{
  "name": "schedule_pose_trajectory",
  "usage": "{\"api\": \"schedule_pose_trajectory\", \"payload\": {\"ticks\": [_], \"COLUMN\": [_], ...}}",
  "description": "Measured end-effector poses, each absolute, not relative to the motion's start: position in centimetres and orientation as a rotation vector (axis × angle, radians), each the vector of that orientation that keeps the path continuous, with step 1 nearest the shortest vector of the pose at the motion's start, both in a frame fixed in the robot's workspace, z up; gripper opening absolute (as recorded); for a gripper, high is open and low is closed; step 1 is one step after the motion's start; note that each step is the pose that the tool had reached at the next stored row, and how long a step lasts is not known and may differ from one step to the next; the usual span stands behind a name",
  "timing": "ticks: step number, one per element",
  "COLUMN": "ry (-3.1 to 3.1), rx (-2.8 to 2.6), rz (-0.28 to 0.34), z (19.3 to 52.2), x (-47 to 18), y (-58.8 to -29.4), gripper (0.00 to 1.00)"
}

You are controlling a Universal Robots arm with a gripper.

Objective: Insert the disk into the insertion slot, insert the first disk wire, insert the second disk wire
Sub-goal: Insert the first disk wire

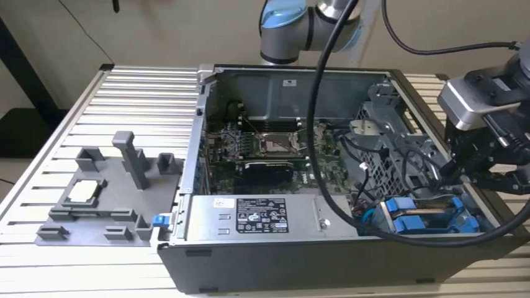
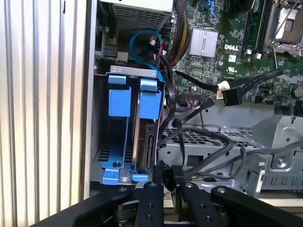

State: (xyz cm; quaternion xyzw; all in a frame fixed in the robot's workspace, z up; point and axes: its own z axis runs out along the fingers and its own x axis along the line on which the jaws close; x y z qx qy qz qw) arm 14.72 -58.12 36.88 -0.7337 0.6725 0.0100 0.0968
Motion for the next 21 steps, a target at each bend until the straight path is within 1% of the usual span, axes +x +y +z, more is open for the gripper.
{"api": "schedule_pose_trajectory", "payload": {"ticks": [5,14,21], "ry": [1.993,1.993,2.001], "rx": [-2.164,-2.153,-2.117], "rz": [0.037,0.045,0.064], "z": [36.3,35.9,35.1], "x": [14.7,14.3,14.3], "y": [-59.0,-59.1,-59.2], "gripper": [0.19,0.19,0.19]}}
